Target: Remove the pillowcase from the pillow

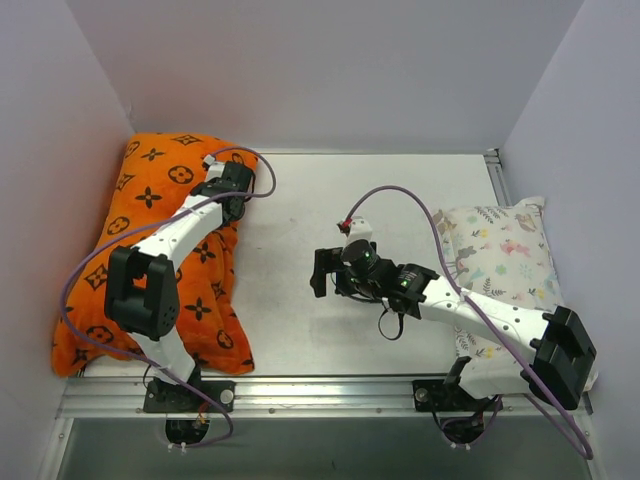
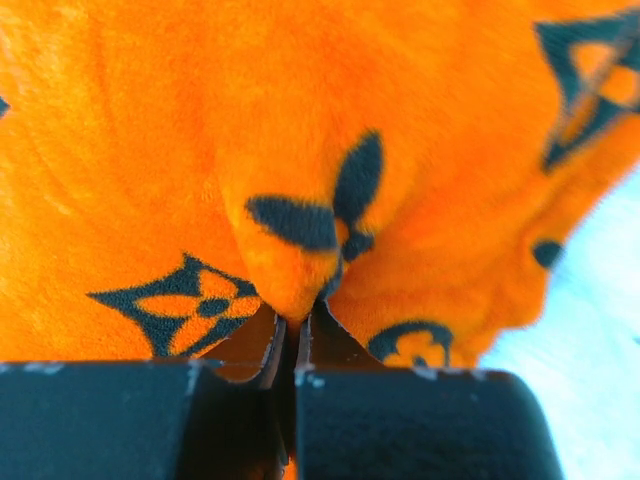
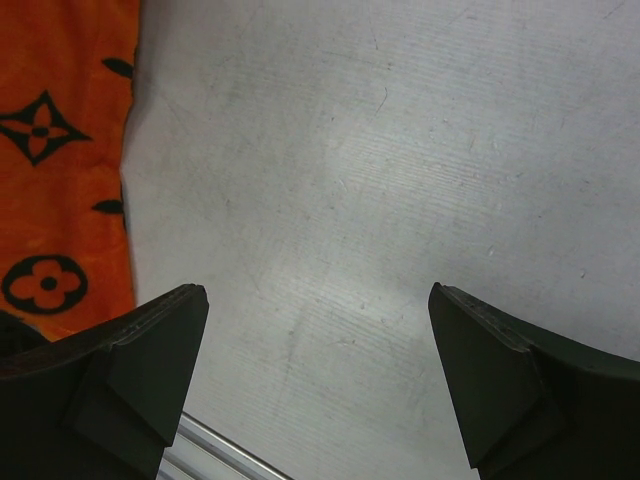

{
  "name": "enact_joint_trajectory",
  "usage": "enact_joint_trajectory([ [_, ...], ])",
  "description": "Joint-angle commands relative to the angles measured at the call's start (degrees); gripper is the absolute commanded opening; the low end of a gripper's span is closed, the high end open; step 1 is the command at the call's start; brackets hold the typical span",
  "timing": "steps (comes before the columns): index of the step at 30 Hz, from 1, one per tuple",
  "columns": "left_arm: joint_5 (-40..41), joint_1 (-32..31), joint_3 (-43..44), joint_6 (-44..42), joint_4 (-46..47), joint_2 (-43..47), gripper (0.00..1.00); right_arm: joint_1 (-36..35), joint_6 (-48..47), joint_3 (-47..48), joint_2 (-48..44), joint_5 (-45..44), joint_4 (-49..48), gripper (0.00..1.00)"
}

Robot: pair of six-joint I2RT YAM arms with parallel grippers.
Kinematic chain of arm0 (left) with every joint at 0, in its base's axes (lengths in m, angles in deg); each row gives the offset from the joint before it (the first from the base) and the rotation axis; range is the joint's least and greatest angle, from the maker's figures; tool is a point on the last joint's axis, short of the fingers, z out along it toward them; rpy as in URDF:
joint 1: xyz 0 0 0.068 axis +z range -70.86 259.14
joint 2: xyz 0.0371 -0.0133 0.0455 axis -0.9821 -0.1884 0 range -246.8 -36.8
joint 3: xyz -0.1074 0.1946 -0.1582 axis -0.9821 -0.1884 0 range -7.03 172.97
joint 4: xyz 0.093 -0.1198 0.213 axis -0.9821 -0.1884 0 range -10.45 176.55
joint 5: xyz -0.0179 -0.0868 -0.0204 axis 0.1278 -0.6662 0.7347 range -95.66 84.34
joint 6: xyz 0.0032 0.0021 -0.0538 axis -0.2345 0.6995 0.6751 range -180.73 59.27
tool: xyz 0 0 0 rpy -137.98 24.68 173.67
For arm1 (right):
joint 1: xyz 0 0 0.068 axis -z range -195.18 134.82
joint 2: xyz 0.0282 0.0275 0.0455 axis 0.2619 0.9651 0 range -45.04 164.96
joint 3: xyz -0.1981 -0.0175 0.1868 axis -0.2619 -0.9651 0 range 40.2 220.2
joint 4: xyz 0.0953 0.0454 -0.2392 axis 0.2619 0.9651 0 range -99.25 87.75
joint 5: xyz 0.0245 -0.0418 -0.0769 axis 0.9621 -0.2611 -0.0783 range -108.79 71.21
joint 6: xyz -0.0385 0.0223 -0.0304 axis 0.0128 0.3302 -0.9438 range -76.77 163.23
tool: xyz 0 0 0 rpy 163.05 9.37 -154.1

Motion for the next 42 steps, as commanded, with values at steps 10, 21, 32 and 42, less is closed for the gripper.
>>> enact_joint_trajectory([
  [10, -19.5, -20.0, 10.0, -10.0, 3.5, 8.2, 0.0, 6.3, -0.8, -2.5, -4.4, -2.1, -6.1, 1.0],
  [21, -26.9, -24.1, 6.0, -8.5, 5.9, 13.1, 0.0, 24.3, 6.3, -4.7, -5.7, 9.0, -16.4, 1.0],
  [32, -31.5, -24.6, -0.4, -6.9, 9.2, 18.8, 0.0, 28.2, 15.4, -1.4, 12.4, 12.8, -29.2, 1.0],
  [42, -32.5, -24.7, -4.9, -7.8, 9.1, 23.3, 0.0, 27.0, 11.0, -3.4, 12.1, 4.5, -35.0, 0.04],
])
